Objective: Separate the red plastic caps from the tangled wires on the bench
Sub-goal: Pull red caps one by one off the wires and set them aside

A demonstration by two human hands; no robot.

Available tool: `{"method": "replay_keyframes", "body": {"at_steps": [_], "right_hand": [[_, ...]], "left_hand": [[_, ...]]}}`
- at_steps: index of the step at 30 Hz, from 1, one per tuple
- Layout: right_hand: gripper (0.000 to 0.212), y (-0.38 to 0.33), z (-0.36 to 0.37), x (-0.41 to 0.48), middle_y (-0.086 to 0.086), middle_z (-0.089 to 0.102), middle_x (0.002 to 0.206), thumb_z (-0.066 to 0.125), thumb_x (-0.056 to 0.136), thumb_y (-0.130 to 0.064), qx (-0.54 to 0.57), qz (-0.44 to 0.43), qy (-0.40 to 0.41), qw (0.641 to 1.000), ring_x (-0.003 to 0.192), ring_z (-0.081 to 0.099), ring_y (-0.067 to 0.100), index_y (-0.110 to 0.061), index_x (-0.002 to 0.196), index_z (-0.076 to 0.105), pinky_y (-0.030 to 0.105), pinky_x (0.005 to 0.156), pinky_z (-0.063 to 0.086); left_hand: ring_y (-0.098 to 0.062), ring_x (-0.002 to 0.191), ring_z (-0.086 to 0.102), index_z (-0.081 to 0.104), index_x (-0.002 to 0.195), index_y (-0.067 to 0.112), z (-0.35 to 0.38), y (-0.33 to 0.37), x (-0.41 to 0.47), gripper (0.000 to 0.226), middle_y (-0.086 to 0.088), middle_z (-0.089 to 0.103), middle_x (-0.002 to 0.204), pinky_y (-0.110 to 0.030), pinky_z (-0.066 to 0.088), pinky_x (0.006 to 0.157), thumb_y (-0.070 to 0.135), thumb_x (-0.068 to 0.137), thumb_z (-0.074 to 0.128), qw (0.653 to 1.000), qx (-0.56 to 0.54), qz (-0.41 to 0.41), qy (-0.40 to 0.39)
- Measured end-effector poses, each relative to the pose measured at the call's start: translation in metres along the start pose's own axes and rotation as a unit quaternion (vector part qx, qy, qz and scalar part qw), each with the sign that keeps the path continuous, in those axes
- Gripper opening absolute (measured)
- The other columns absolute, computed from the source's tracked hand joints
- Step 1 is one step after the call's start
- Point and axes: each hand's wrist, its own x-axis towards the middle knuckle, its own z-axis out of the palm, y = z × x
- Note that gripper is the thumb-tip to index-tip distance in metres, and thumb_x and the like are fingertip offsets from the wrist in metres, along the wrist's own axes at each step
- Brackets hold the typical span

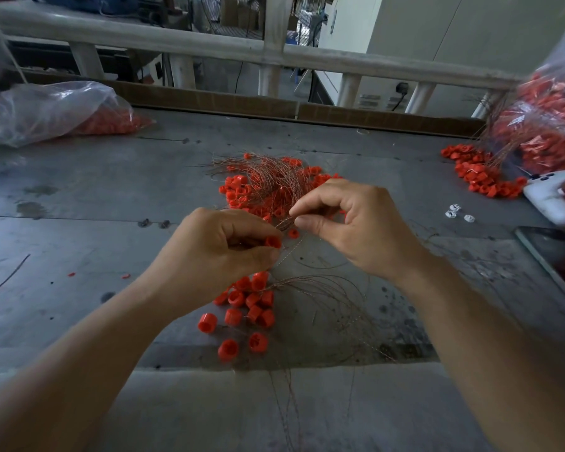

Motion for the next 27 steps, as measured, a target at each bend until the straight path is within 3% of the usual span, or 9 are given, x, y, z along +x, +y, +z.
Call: {"method": "replay_keyframes", "body": {"at_steps": [4,6,10,14,22,27], "right_hand": [[0.003,0.0,0.001,-0.001,-0.009,0.06,0.074,0.069,0.079,-0.009,-0.026,-0.015,0.003,1.0,0.07,0.056,0.003,-0.01,0.081,0.069,0.009,0.065,0.042],[0.005,0.001,-0.002,0.0,-0.01,0.058,0.072,0.067,0.08,-0.008,-0.02,-0.013,0.032,0.999,0.065,0.053,0.001,-0.013,0.079,0.067,0.007,0.062,0.039],[0.021,0.001,-0.011,0.001,-0.016,0.056,0.068,0.064,0.081,-0.005,0.054,-0.009,0.062,0.997,0.059,0.051,-0.003,-0.025,0.076,0.061,0.007,0.057,0.037],[0.016,-0.003,-0.012,0.0,-0.02,0.057,0.062,0.064,0.079,-0.015,0.102,-0.012,0.064,0.993,0.053,0.048,-0.001,-0.029,0.075,0.06,0.008,0.053,0.036],[0.01,-0.012,-0.008,-0.003,-0.012,0.057,0.066,0.06,0.08,-0.018,0.142,-0.01,0.03,0.989,0.06,0.051,0.007,-0.026,0.073,0.058,0.017,0.056,0.043],[0.006,-0.014,0.0,-0.005,-0.011,0.059,0.071,0.06,0.081,-0.014,0.165,-0.025,-0.024,0.986,0.064,0.054,0.007,-0.018,0.076,0.06,0.024,0.058,0.046]], "left_hand": [[-0.004,0.075,0.067,0.072,0.08,0.04,0.001,0.002,-0.001,0.02,0.015,0.071,0.084,-0.015,0.053,0.07,0.031,0.062,0.071,0.999,-0.041,-0.008,-0.013],[-0.01,0.078,0.069,0.072,0.083,0.038,0.0,0.002,-0.001,0.032,0.009,0.073,0.083,-0.019,0.055,0.074,0.04,0.051,0.068,0.994,-0.103,-0.03,-0.002],[-0.012,0.068,0.069,0.075,0.077,0.026,-0.002,0.003,0.0,0.03,-0.001,0.072,0.073,-0.016,0.053,0.063,0.025,0.047,0.071,0.977,-0.21,-0.046,0.016],[-0.012,0.063,0.067,0.075,0.074,0.022,-0.003,0.004,0.001,0.025,-0.003,0.071,0.068,-0.017,0.053,0.058,0.012,0.053,0.066,0.964,-0.261,-0.053,0.012],[-0.011,0.06,0.067,0.076,0.076,0.027,-0.003,0.005,0.0,0.029,-0.002,0.071,0.068,-0.017,0.053,0.056,0.013,0.053,0.064,0.961,-0.27,-0.058,0.004],[-0.014,0.067,0.068,0.074,0.088,0.026,-0.003,0.004,-0.002,0.034,-0.006,0.073,0.079,-0.018,0.053,0.061,0.012,0.059,0.062,0.965,-0.251,-0.061,-0.042]]}}
